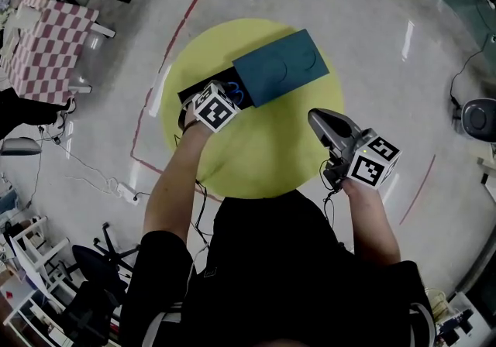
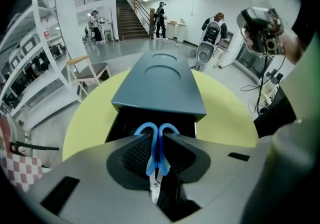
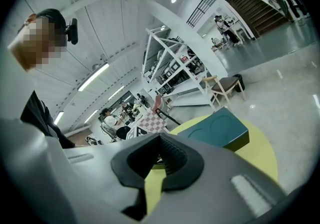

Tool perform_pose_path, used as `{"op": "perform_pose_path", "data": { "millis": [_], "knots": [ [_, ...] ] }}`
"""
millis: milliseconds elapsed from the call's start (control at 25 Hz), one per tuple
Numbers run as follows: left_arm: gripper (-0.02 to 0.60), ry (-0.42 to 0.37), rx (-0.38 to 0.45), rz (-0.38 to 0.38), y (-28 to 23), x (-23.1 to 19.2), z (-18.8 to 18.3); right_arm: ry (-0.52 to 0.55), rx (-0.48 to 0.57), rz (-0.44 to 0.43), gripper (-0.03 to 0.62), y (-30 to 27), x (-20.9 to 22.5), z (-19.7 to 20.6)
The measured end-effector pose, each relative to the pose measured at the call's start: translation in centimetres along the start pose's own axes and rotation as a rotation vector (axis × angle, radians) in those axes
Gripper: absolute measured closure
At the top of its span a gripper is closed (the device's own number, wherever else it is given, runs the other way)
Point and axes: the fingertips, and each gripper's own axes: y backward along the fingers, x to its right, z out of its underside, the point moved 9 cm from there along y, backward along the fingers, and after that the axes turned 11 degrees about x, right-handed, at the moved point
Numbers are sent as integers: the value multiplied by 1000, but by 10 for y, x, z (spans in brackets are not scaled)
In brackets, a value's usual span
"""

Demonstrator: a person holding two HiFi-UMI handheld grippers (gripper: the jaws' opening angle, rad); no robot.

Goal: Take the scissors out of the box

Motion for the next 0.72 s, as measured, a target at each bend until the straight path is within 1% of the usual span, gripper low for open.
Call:
{"op": "perform_pose_path", "data": {
  "millis": [160, 360, 560, 720],
  "knots": [
    [499, 46, 85, -65, 24, -2, -6, 7, -3, -26, 583, 1, -3, 1],
    [499, 106, 207, -147, 62, 2, -14, 26, -9, -78, 583, 1, -17, -2],
    [499, 159, 322, -234, 98, -1, -14, 39, -19, -123, 583, -7, -32, -1],
    [499, 213, 402, -285, 129, 4, -14, 43, -22, -157, 583, -11, -41, -1]
  ]
}}
